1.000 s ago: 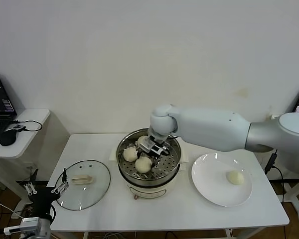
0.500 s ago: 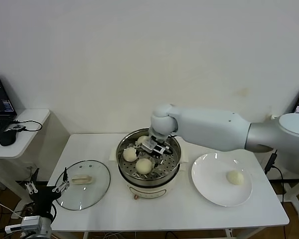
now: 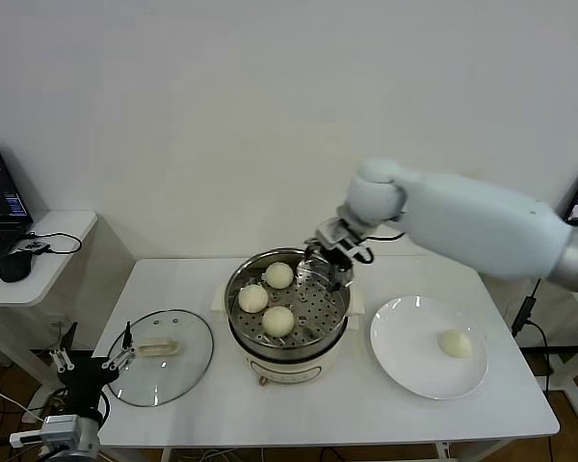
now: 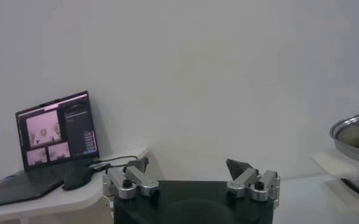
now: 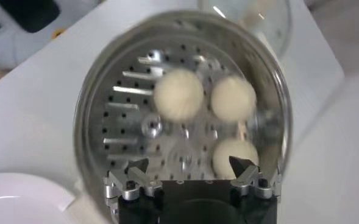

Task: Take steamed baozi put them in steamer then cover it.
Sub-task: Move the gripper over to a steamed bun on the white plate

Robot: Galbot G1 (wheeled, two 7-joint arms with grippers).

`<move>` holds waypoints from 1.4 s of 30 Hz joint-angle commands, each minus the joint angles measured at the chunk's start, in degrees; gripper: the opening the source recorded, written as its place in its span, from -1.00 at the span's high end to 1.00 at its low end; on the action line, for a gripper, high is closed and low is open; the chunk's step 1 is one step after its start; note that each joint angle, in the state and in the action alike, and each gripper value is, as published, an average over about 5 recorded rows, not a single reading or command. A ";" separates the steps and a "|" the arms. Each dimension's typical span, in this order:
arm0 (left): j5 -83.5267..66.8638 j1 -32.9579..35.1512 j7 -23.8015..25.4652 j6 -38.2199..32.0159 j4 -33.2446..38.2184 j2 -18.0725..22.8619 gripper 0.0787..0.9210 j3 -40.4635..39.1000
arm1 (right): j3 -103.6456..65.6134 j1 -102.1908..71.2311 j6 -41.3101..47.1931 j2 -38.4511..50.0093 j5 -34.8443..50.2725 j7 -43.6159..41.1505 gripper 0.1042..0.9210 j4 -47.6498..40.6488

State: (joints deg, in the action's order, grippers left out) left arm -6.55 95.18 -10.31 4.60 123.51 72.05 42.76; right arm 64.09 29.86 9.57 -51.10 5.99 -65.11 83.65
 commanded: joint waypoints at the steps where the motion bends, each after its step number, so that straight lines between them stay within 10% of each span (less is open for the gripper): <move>1: 0.02 -0.09 0.04 0.02 -0.27 -0.31 -0.77 -0.32 | -4.21 -3.25 7.61 16.38 -2.70 -0.91 -0.76 4.48; 13: 0.50 -0.49 0.01 -0.16 -3.07 -1.26 -0.77 -1.27 | -24.48 -31.52 3.44 28.35 -16.73 -0.31 -0.76 2.21; 42: 1.59 0.40 -0.07 -0.09 -2.87 -1.22 -0.77 -0.60 | -41.11 -50.83 0.59 15.66 -25.88 3.77 -0.76 -13.52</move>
State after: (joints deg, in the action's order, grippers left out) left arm -4.95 95.56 -10.36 4.49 120.60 70.83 42.15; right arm 25.94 -17.39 10.34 -32.74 -18.41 -62.05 72.86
